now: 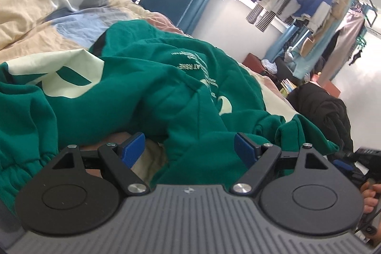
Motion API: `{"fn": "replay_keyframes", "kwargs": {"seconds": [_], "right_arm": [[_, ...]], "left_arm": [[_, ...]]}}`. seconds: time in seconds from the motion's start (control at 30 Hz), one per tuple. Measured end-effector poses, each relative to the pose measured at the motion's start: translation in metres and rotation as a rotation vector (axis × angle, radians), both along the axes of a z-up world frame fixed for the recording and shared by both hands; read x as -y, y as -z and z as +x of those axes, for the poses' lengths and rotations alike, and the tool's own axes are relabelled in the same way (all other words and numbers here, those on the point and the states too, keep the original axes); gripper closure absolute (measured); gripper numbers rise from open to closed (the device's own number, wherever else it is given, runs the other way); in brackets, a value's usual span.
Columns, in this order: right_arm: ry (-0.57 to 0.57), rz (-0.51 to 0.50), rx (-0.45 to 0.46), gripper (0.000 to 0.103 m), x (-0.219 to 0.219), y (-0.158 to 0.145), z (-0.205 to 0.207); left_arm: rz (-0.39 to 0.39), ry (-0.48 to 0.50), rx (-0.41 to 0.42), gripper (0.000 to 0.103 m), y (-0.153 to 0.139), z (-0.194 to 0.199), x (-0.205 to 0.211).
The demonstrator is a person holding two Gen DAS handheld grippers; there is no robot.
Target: Fold large clothes
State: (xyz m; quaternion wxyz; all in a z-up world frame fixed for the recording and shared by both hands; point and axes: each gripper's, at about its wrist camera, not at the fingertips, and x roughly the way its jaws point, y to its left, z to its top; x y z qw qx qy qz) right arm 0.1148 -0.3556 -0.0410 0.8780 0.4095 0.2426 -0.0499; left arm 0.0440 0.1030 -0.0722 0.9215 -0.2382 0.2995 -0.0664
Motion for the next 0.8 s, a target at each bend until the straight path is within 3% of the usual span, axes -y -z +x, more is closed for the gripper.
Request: {"fn": "replay_keyframes", "kwargs": {"seconds": [0.07,0.17,0.3,0.4,0.53,0.73,0.8], "right_arm": [[-0.009,-0.026,0.046,0.037,-0.002,-0.009,-0.01],[-0.067,-0.052,0.087,0.032,-0.015,-0.014,-0.021],[-0.251,-0.064,0.064,0.022,-0.056,-0.001,-0.015],[-0.421,-0.162,0.05,0.023,-0.092,0.002,-0.001],[-0.479,-0.364,0.038,0.023,-0.13,0.008,0.02],[-0.563,-0.481,-0.038,0.024,-0.157,0.038,0.052],[-0.541,-0.48,-0.039,0.032,-0.155,0.039,0.054]], "left_arm": [[0.0,0.011,-0.006,0.018,0.001,-0.001,0.002],[-0.002,0.018,-0.019,0.018,0.005,-0.001,0.005],[-0.006,0.019,-0.033,0.019,0.011,0.004,0.008],[0.0,0.03,-0.037,0.019,0.016,0.009,0.014],[0.042,0.058,-0.04,0.02,0.026,0.018,0.024],[0.161,0.097,-0.05,0.032,0.042,0.029,0.046],[0.152,0.094,-0.057,0.041,0.044,0.031,0.045]]}}
